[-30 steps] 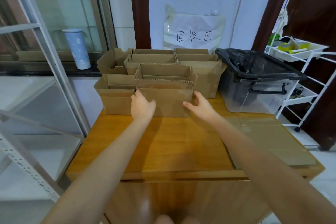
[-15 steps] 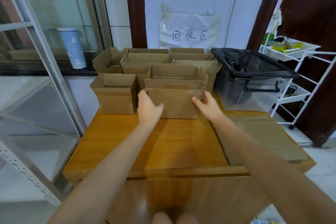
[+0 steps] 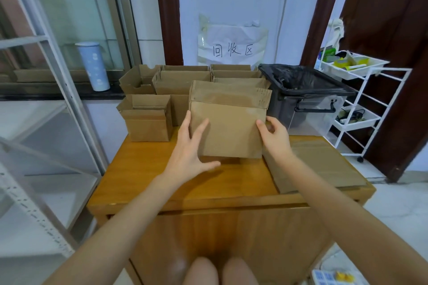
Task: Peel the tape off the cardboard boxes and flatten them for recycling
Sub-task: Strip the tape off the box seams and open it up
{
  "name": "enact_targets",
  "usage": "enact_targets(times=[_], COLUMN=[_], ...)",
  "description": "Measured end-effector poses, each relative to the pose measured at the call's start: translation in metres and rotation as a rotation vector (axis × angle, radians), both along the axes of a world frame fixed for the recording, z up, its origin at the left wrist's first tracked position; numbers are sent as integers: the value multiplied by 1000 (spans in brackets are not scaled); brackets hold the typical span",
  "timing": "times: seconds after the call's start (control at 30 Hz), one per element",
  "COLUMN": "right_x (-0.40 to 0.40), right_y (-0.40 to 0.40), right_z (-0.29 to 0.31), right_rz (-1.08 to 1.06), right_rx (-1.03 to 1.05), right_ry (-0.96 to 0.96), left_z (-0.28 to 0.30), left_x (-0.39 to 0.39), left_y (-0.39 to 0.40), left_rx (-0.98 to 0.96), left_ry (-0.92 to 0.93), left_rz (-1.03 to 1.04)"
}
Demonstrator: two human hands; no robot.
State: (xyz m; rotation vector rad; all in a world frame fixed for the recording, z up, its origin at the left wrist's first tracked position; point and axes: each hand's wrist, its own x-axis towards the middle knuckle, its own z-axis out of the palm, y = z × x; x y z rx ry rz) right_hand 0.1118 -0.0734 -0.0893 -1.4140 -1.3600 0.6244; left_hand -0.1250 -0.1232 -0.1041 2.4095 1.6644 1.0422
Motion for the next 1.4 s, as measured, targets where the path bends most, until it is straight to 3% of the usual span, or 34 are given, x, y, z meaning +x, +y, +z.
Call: enact_targets(times=[0.1, 0.17, 0.37, 0.5, 0.63, 1.0, 1.4], right_x=[4, 7, 13, 15, 14, -5, -9], right_y=[-13, -21, -39, -50, -58, -69, -43], right_z=[7, 12, 32, 32, 38, 44, 43], right_rz=[-56, -62, 246, 397, 403, 358, 202], right_rx=[16, 37, 40, 54, 119, 30, -140], right_ry=[-34, -47, 158, 65, -16, -87, -99], left_z=[-2, 1, 29, 48, 68, 85, 69], left_x=[-4, -9, -19, -17, -13, -18, -27], left_y=[-11, -16, -23, -25, -26, -8, 10], left_rx=[94, 137, -10, -148, -196, -402, -658], left_ry=[205, 190, -207, -581, -723, -523, -794], left_rz=[-34, -34, -55, -57, -11, 141, 38])
